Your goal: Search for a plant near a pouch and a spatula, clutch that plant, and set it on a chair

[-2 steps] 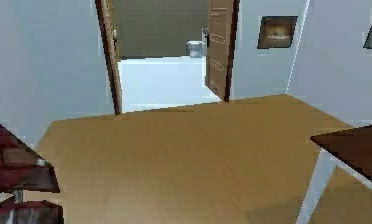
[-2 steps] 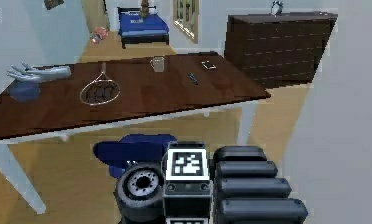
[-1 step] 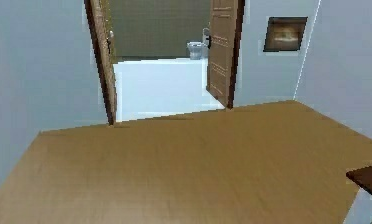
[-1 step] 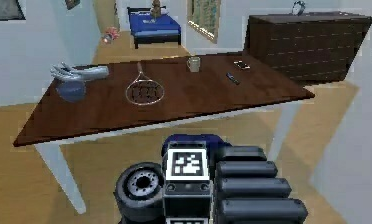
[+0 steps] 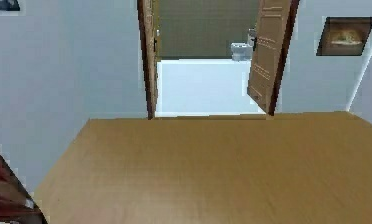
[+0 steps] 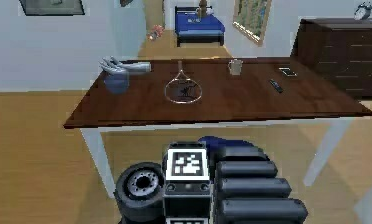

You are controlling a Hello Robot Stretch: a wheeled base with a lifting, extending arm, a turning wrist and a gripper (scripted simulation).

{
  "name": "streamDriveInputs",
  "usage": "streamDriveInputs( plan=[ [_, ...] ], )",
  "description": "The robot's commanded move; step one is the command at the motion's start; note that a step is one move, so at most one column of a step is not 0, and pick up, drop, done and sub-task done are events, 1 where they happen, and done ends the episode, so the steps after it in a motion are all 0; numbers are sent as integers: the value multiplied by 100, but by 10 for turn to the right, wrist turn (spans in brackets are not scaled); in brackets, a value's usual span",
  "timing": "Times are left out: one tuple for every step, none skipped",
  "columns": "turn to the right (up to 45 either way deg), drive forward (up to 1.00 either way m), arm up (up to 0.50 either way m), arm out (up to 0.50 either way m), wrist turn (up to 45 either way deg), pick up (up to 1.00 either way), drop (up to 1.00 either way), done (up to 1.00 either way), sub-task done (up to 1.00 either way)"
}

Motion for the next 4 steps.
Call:
streamDriveInputs(
  plan=[
    [0,100,0,0,0,0,0,0,0],
    [0,100,0,0,0,0,0,0,0],
    [-30,0,0,0,0,0,0,0,0],
    [0,100,0,0,0,0,0,0,0]
  ],
)
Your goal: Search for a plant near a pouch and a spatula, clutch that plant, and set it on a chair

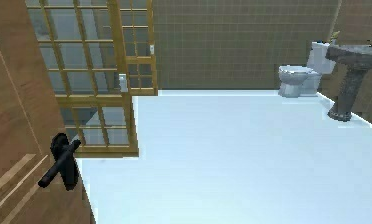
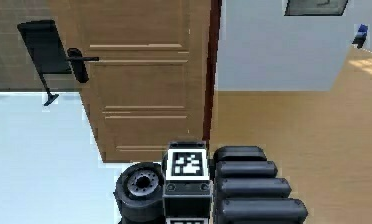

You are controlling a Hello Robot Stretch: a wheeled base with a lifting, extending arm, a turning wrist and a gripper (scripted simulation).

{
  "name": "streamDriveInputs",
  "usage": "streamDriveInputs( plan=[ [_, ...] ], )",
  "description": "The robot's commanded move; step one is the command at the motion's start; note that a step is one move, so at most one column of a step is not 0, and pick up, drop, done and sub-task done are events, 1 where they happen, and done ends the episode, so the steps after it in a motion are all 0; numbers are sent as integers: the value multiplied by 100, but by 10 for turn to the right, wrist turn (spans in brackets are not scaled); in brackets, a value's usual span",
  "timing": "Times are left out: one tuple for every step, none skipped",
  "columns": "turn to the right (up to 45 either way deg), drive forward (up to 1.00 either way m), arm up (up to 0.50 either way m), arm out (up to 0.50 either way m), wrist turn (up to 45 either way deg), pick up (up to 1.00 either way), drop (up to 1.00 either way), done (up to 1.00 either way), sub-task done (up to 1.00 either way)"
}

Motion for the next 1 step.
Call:
streamDriveInputs(
  plan=[
    [-30,0,0,0,0,0,0,0,0]
  ],
)
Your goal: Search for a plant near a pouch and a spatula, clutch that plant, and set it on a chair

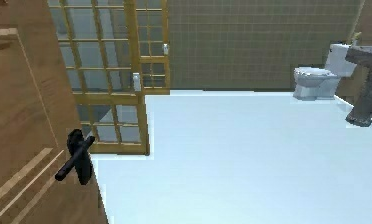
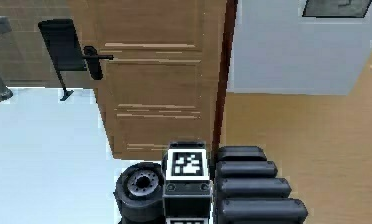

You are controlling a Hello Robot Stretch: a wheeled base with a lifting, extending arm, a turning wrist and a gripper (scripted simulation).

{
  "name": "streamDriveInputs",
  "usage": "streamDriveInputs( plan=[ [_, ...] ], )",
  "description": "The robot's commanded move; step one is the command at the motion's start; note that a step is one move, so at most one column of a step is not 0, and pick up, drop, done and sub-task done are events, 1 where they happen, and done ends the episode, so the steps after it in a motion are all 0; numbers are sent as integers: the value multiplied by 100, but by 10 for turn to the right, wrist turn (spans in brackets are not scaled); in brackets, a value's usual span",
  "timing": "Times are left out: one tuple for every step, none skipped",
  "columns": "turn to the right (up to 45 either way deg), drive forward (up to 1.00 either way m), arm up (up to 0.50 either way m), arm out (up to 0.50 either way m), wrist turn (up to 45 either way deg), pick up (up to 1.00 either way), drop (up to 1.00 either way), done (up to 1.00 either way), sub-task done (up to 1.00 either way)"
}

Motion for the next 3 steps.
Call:
streamDriveInputs(
  plan=[
    [0,30,0,0,0,0,0,0,0],
    [120,0,0,0,0,0,0,0,0],
    [0,55,0,0,0,0,0,0,0]
  ],
)
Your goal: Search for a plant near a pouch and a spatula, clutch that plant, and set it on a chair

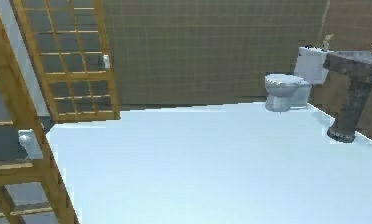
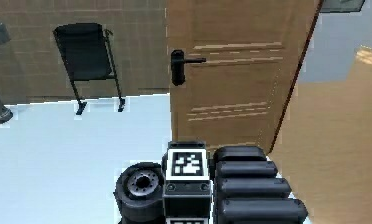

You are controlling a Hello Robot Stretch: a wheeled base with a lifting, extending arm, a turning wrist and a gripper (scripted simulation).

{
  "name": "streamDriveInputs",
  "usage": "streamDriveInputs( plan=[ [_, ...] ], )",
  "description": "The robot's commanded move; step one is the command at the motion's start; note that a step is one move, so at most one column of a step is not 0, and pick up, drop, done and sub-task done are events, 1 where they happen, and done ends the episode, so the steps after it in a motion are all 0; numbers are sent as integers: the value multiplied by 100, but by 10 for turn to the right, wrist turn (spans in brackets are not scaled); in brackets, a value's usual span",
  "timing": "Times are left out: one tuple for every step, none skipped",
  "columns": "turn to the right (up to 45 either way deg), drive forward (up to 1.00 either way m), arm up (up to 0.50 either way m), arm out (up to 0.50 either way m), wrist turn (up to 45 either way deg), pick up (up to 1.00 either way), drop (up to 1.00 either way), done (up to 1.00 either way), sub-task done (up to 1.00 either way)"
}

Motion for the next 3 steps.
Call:
streamDriveInputs(
  plan=[
    [-120,0,0,0,0,0,0,0,0],
    [0,100,0,0,0,0,0,0,0],
    [-60,0,0,0,0,0,0,0,0]
  ],
)
